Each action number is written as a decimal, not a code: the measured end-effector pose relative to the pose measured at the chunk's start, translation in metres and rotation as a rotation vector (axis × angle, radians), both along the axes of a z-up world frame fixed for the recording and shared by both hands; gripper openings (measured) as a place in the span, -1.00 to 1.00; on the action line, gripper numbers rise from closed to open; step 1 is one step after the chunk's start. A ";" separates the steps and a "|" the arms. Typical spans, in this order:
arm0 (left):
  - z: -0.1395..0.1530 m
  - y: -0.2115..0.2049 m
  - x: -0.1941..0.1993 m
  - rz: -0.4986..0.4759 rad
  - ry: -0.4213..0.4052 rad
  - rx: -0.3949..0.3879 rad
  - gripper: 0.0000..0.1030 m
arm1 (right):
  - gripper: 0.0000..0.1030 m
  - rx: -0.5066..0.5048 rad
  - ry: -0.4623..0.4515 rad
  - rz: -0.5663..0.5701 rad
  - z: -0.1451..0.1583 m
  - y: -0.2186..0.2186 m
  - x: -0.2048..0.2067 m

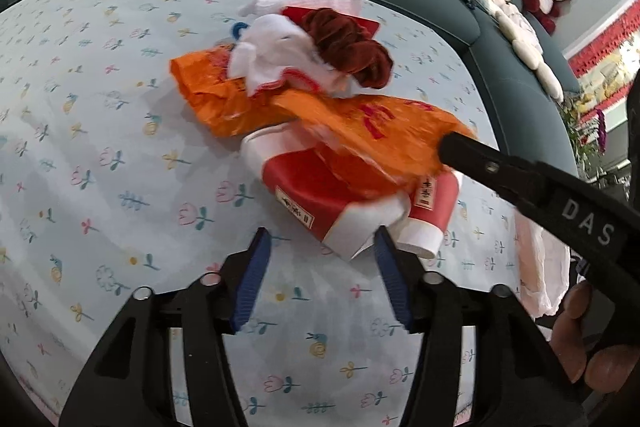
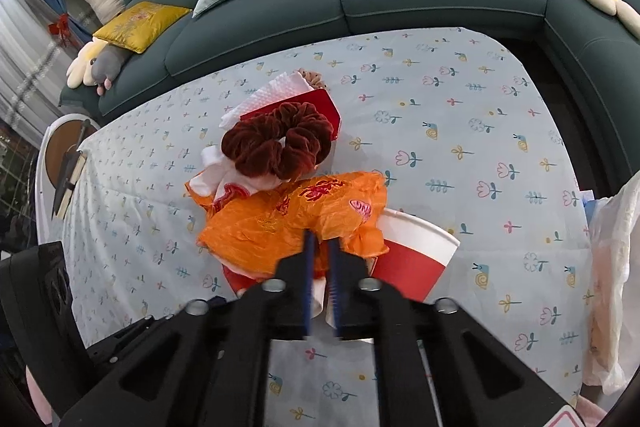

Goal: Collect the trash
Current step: 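Grasp the orange bag with the right tool while the left tool grasps a red paper cup, then carry the orange bag and red cup in both tools over the bin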

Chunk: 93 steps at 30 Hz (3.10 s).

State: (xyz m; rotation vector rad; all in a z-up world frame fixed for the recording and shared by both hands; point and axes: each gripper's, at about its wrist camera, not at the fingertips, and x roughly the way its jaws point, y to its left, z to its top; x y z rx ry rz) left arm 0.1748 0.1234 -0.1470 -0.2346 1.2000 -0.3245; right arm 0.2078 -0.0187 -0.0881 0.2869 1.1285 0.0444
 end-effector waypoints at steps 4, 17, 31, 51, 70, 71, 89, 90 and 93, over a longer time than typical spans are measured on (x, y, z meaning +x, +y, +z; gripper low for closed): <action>0.005 0.007 -0.004 0.035 -0.007 -0.016 0.28 | -0.93 -0.001 -0.042 -0.029 0.012 -0.009 -0.010; -0.014 0.003 0.010 0.144 0.128 -0.090 0.15 | -0.94 -0.099 -0.118 -0.083 0.049 -0.038 -0.047; -0.002 -0.032 0.004 0.029 0.096 -0.105 -0.99 | -0.93 -0.066 -0.105 -0.105 0.044 -0.051 -0.071; -0.032 -0.023 0.047 0.227 0.237 -0.264 -0.53 | -0.94 -0.071 -0.124 -0.163 0.051 -0.084 -0.074; 0.041 -0.089 0.003 0.014 0.012 -0.074 -0.59 | -0.94 -0.069 -0.181 -0.202 0.078 -0.104 -0.104; 0.044 -0.091 0.001 0.005 0.004 -0.072 -0.59 | -0.93 -0.070 -0.186 -0.206 0.081 -0.107 -0.106; 0.088 -0.201 -0.041 -0.204 -0.093 -0.049 -0.59 | -0.93 -0.082 -0.274 -0.383 0.116 -0.198 -0.176; 0.090 -0.206 -0.043 -0.214 -0.095 -0.048 -0.59 | -0.94 -0.083 -0.274 -0.394 0.115 -0.203 -0.180; 0.093 -0.229 -0.049 -0.255 -0.104 -0.040 -0.59 | -0.94 -0.087 -0.275 -0.434 0.115 -0.220 -0.193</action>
